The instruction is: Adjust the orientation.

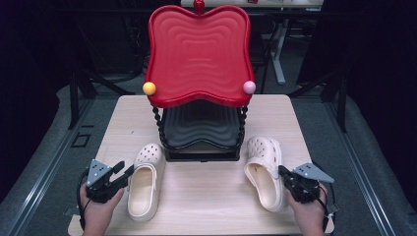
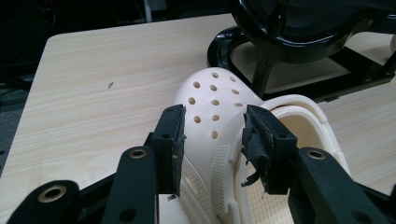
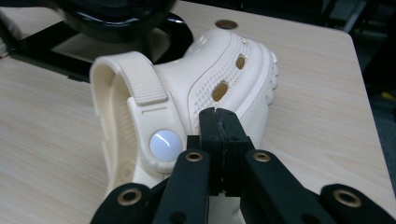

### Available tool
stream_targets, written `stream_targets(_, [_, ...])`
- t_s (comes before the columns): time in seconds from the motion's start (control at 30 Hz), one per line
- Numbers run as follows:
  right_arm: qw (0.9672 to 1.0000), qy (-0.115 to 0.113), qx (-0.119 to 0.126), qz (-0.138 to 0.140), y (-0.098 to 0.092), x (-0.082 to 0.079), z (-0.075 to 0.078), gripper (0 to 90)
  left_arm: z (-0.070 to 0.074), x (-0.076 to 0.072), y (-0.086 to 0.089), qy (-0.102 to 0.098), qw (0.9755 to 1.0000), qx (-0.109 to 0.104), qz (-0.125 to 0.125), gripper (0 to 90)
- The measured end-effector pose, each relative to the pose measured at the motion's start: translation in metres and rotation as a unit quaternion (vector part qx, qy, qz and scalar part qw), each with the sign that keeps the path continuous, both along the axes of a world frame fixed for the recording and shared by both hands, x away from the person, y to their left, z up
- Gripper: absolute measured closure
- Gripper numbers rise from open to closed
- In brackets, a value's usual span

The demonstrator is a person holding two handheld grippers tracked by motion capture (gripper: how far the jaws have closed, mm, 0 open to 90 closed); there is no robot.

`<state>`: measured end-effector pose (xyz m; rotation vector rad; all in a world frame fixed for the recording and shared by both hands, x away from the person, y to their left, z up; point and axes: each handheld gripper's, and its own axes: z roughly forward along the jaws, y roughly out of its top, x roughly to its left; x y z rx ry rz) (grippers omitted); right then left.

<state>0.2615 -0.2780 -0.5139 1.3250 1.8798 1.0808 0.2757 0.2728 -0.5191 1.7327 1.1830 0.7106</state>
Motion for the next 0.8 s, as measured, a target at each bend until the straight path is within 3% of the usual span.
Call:
stream_targets(0.2, [0.9988, 0.029, 0.026, -0.028, -0.024, 0.005, -0.008, 90.0, -0.001, 0.002, 0.000, 0.001, 1.0000, 0.001, 0.000, 58.1])
stream_targets(0.33, [0.9981, 0.039, 0.030, -0.037, -0.030, 0.006, -0.011, 90.0, -0.001, 0.003, -0.001, 0.001, 1.0000, -0.001, 0.000, 58.0])
stream_targets(0.43, [0.9952, 0.056, 0.061, -0.052, -0.039, 0.010, -0.019, 90.0, -0.001, 0.004, -0.001, 0.002, 1.0000, 0.000, -0.002, 57.7])
stream_targets(0.5, [0.9942, 0.067, 0.063, -0.056, -0.043, 0.011, -0.020, 90.0, -0.001, 0.004, -0.001, 0.001, 1.0000, -0.001, -0.003, 57.7])
stream_targets(0.53, [0.9909, 0.079, 0.090, -0.061, -0.049, 0.013, -0.026, 90.0, 0.000, 0.004, -0.001, 0.000, 1.0000, -0.002, -0.003, 57.7])
stream_targets(0.6, [0.9871, 0.096, 0.108, -0.068, -0.055, 0.014, -0.031, 90.0, 0.000, 0.004, -0.001, 0.001, 1.0000, -0.001, -0.002, 57.7])
stream_targets(0.63, [0.9871, 0.096, 0.108, -0.068, -0.055, 0.014, -0.031, 90.0, 0.000, 0.004, -0.001, 0.001, 1.0000, -0.001, -0.002, 57.7])
stream_targets(0.67, [0.9847, 0.114, 0.112, -0.070, -0.058, 0.017, -0.037, 90.0, 0.000, 0.004, 0.000, 0.000, 1.0000, -0.001, -0.001, 57.7])
stream_targets(0.8, [0.9841, 0.131, 0.103, -0.062, -0.053, 0.020, -0.043, 90.0, 0.000, 0.004, 0.000, -0.001, 1.0000, -0.002, 0.000, 57.7])
